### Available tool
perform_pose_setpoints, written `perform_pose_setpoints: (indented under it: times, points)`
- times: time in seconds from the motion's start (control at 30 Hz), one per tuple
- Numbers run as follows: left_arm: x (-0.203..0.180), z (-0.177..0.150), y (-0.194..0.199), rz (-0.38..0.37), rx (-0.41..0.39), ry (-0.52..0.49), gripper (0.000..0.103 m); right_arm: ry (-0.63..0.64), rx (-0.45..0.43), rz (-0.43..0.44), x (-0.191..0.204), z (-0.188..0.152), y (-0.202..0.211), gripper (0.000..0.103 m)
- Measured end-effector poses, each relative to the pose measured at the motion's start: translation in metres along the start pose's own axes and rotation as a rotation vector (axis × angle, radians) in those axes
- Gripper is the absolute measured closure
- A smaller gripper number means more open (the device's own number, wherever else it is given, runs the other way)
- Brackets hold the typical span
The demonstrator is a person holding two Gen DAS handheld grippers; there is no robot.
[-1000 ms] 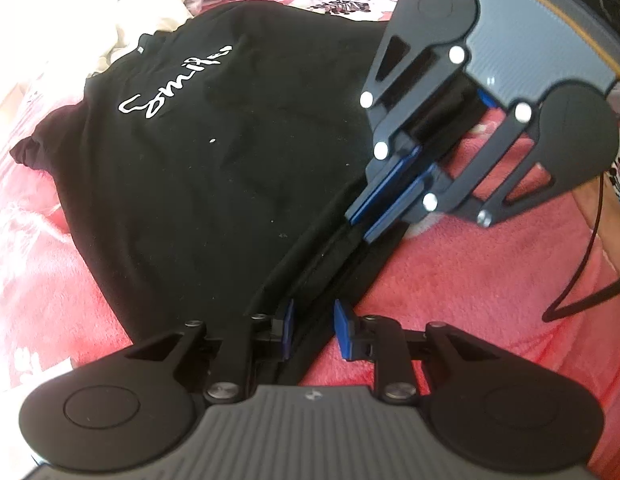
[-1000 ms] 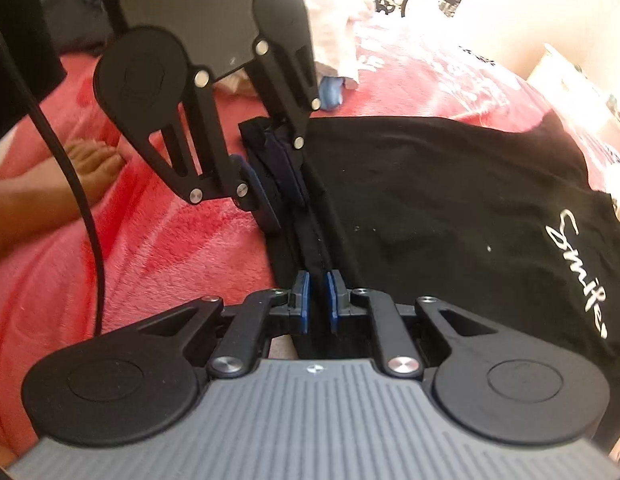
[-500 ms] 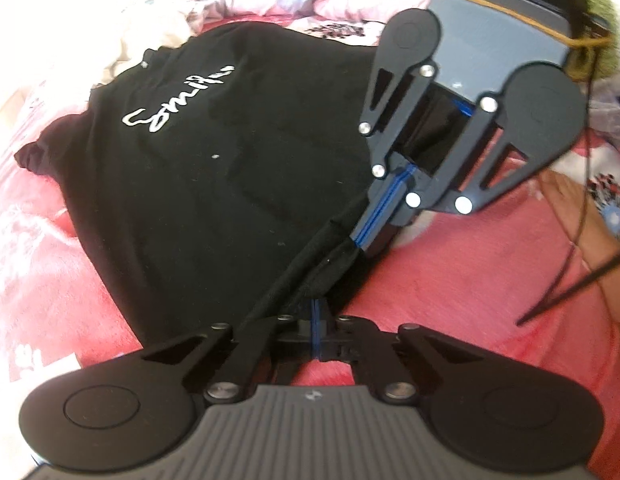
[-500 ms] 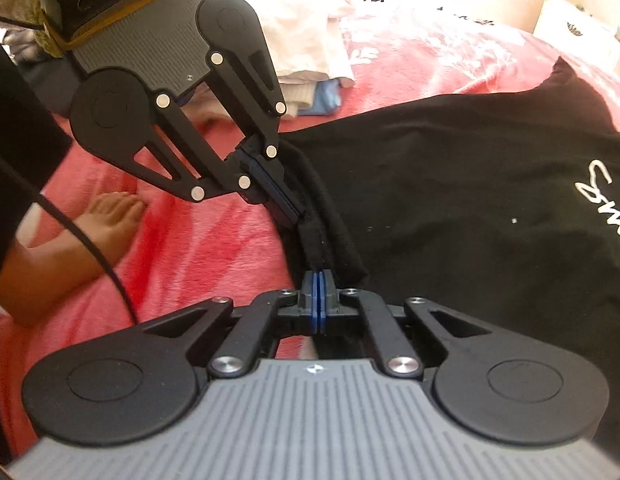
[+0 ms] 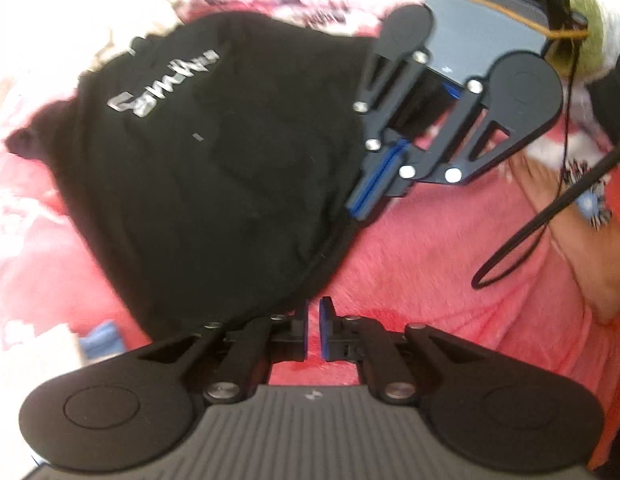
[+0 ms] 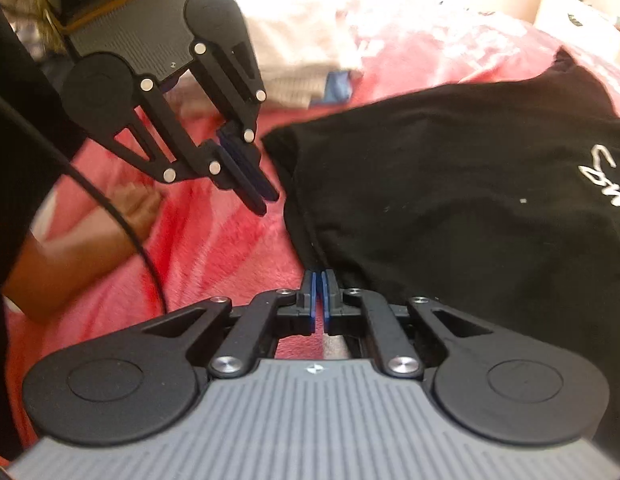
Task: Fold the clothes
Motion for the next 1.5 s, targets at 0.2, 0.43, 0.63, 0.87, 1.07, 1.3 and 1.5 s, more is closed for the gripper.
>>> perform_pose_setpoints:
  times: [0.2,0.43,0.63,0.87,1.07,1.3,1.5]
  points:
    - [0.006,-0.009,-0.004,0.122,0.035,-0.053,0.08,-0.095,-0.029,-0.024,-0.01,-0.012,0.01,0.1]
    - [0.022,-0.012,-0.014,0.142,0.086,-0.004,0.08,-0.179,-0.061,-0.016,-0.013,-0.02,0.018,0.099]
    - [0.039,-0.009,-0.007,0.066,0.081,0.104,0.079,-0.228,-0.071,-0.007,-0.017,-0.024,0.017,0.099]
    - [0.041,-0.009,-0.023,0.068,0.12,0.12,0.081,-0.25,-0.083,-0.01,-0.016,-0.024,0.017,0.099]
    - [0.036,-0.011,-0.023,0.118,0.098,0.084,0.101,-0.271,-0.091,-0.022,-0.02,-0.027,0.018,0.099]
    - [0.02,-0.026,-0.011,0.103,0.158,-0.073,0.101,-0.276,-0.09,-0.037,-0.021,-0.033,0.022,0.099]
    - [0.014,-0.023,0.0,0.088,0.156,-0.091,0.079,-0.325,-0.115,-0.084,-0.028,-0.043,0.031,0.099]
Point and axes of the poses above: each gripper's, at about its wrist camera, not at the fingertips, and y roughly against the way its jaws point, x to its left, z to its top, the point moved 5 cm from there along -y, roughly the way its jaws point, and after that the axes turned 8 degrees about x, right-handed, at the moved point
